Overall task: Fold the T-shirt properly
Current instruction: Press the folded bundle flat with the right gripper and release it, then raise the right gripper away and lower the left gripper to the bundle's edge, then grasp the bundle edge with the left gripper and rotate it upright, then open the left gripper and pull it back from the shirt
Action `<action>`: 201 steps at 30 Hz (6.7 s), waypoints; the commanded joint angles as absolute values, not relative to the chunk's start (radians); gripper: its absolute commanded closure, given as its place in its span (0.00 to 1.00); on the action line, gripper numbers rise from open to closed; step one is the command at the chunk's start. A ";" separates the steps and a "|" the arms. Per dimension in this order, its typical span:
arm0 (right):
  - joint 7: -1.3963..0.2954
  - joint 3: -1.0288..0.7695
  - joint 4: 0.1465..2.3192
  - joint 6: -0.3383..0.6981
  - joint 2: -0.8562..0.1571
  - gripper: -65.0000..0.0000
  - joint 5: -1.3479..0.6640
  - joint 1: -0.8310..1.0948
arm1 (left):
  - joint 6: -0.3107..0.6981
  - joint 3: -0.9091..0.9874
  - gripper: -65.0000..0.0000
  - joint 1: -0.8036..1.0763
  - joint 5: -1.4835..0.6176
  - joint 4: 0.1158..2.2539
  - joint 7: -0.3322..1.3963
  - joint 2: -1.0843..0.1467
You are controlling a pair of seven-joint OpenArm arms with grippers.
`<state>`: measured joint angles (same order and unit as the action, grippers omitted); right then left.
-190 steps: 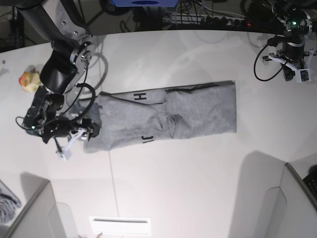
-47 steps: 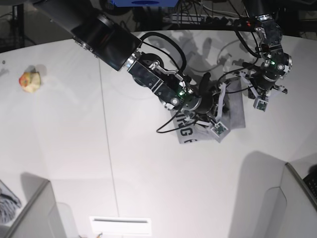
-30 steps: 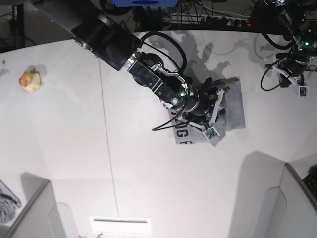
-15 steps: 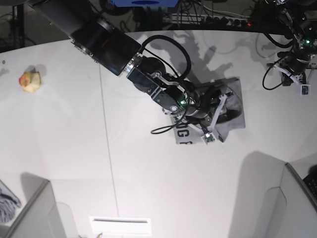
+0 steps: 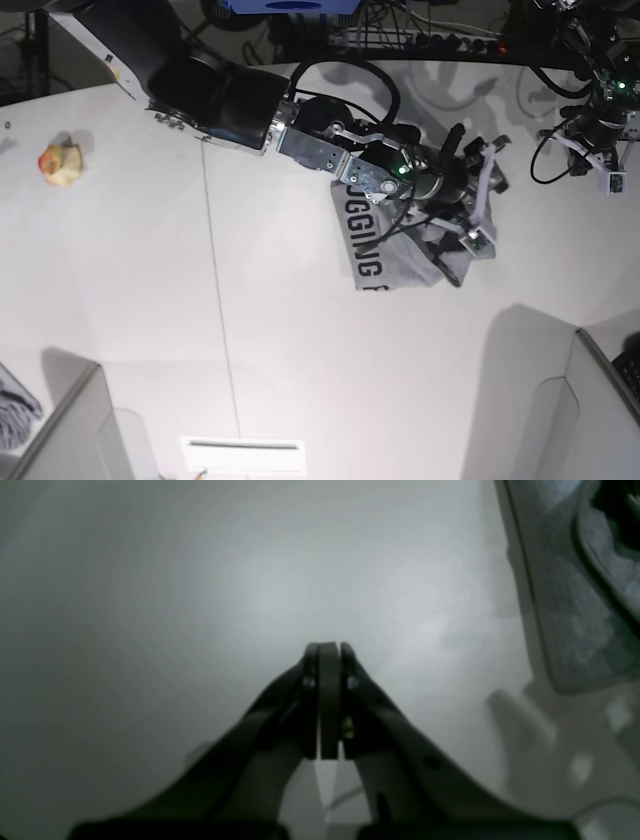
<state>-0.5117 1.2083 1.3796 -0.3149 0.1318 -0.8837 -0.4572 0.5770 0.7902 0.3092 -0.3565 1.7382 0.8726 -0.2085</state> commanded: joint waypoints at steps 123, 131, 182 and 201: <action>-0.665 0.088 1.922 -0.295 -0.343 1.00 -0.699 0.216 | 0.433 -0.387 1.00 -0.309 -0.558 1.257 0.992 -0.478; -0.665 0.062 1.922 -0.295 -0.337 1.00 -0.697 0.323 | 0.435 -0.654 1.00 -0.469 -0.406 1.259 0.964 -0.380; -0.671 -0.004 1.923 -0.300 -0.214 1.00 -0.691 0.397 | 0.665 -0.908 0.71 -0.722 -0.042 1.032 0.558 -0.143; -0.533 -0.004 1.923 -0.268 -0.203 1.00 -0.516 0.427 | 0.659 -0.295 0.74 -0.469 -0.031 1.489 0.558 -0.166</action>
<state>-0.5564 -0.0021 1.9045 -0.2775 -0.1974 -0.5098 0.4297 0.6617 -0.3016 -0.4343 -0.0250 1.4708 0.5739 -0.1677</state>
